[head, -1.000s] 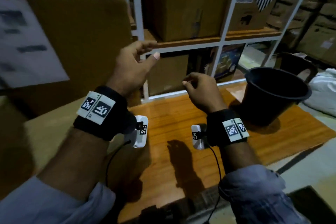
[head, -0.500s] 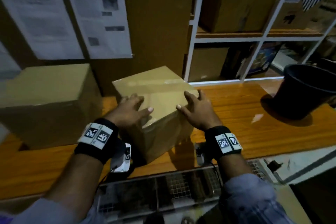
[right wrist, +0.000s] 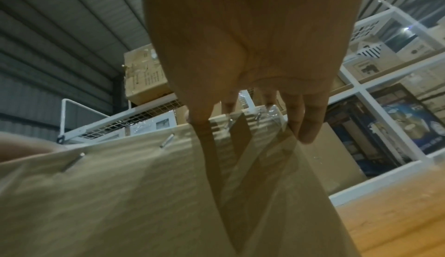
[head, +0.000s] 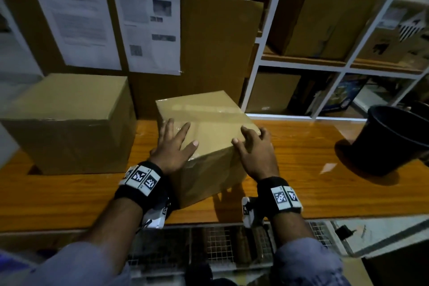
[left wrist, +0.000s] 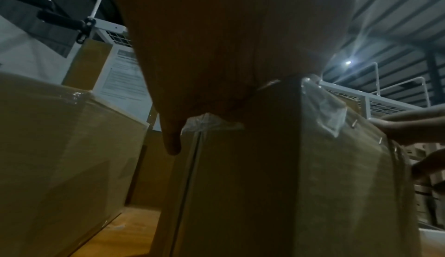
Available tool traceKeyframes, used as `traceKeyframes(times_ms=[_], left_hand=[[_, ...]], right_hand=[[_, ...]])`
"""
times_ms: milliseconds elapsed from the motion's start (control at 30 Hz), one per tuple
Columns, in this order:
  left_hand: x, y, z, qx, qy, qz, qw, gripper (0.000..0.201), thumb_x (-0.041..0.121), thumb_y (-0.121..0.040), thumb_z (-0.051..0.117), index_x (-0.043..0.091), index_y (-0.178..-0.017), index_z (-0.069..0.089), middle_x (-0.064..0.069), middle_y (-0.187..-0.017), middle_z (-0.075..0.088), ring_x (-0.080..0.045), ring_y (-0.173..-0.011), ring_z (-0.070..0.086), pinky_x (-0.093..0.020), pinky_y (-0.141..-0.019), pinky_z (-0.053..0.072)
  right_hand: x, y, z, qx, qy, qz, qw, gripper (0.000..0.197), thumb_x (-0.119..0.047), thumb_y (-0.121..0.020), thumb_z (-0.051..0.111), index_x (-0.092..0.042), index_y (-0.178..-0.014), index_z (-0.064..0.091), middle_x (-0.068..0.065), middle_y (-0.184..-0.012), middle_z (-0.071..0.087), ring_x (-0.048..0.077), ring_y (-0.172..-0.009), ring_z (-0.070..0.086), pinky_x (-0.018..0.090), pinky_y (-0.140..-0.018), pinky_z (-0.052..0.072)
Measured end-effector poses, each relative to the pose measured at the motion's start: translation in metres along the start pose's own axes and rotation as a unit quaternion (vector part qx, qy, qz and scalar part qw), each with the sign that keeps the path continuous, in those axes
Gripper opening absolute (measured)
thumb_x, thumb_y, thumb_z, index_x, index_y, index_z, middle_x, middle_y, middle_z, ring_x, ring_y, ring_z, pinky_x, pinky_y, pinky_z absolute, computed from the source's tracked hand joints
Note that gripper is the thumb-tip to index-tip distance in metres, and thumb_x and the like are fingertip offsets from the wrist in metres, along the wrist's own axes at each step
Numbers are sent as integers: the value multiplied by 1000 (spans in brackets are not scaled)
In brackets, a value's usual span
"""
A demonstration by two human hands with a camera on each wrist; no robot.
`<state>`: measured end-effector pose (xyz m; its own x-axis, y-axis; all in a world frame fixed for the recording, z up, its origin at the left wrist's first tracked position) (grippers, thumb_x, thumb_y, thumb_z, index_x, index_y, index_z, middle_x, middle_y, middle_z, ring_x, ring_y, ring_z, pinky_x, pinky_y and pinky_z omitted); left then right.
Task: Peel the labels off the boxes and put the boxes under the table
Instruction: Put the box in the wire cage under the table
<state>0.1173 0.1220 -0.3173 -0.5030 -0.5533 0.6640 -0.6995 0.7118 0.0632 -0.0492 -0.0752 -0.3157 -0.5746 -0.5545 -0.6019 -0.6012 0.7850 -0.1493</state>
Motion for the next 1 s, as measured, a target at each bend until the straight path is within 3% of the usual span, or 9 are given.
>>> traceKeyframes(times_ms=[133,233,333,500,667,800,867,933,1000], left_hand=[[-7,3,7,-15,130,-87,988,83,74,-94,46,58,-157,-7,-4,-168,-31,-43,-157,-8,-64,-124,14],[-5,1,7,-28,207,-41,977,88,64,-99,48,49,-158,-16,-4,-173,1,-35,-156,16,-56,-124,24],[-2,-1,6,-18,261,-9,965,83,45,-105,51,49,-158,-12,1,-164,28,-25,-147,35,-50,-119,35],[-14,3,10,-2,307,-60,950,92,62,-97,56,48,-159,-9,0,-161,36,-30,-144,42,-58,-117,38],[-12,4,12,15,328,-59,943,81,57,-100,55,47,-160,2,0,-157,41,-29,-140,47,-58,-115,41],[-13,0,16,-12,296,-73,952,83,59,-99,49,46,-160,-5,-3,-165,29,-33,-146,39,-60,-118,36],[-5,-1,20,-19,221,-90,971,90,64,-96,46,39,-162,-10,-1,-173,-1,-36,-157,13,-59,-125,22],[12,3,27,-15,139,-89,986,88,56,-105,42,28,-163,-18,0,-168,-31,-30,-158,-14,-56,-128,5],[31,11,39,-35,113,-109,987,89,53,-108,38,22,-159,-29,1,-163,-40,-28,-157,-20,-54,-128,-1]], right_hand=[[4,4,-8,55,-8,-1,998,48,-66,-100,46,-41,-138,61,3,-149,41,29,-132,48,57,-108,47],[4,8,-11,78,-6,4,997,45,-65,-97,56,-41,-134,66,3,-146,44,29,-130,48,57,-108,45],[7,8,-12,72,-20,10,997,46,-64,-94,62,-40,-132,67,3,-149,43,30,-134,46,56,-112,42],[12,4,-7,54,-48,8,997,51,-68,-92,61,-41,-134,65,0,-153,44,30,-135,49,57,-105,51],[13,11,-7,44,-23,-27,998,78,-86,-81,56,-38,-142,58,2,-158,38,29,-142,44,61,-108,47],[22,10,-9,2,-39,-48,998,93,-95,-70,58,-43,-147,49,-8,-162,24,29,-145,38,58,-107,51],[29,5,-16,-11,-44,-36,998,92,-96,-74,50,-45,-151,47,-6,-168,17,33,-151,31,60,-111,47],[34,-2,-28,-9,-10,-17,1000,86,-94,-80,43,-47,-153,44,4,-172,9,40,-155,20,65,-117,36],[35,-7,-37,4,85,-3,996,78,-87,-88,42,-48,-155,39,11,-172,3,43,-154,13,64,-121,30]])
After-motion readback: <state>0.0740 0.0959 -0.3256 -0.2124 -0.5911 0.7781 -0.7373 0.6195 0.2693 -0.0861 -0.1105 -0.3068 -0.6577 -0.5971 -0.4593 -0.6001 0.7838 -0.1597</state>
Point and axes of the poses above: each hand's wrist, its own y-axis away from the middle knuckle, its own z-axis out of the palm, x = y × z, the point moved 4 cm from there along -y, towards the middle knuckle
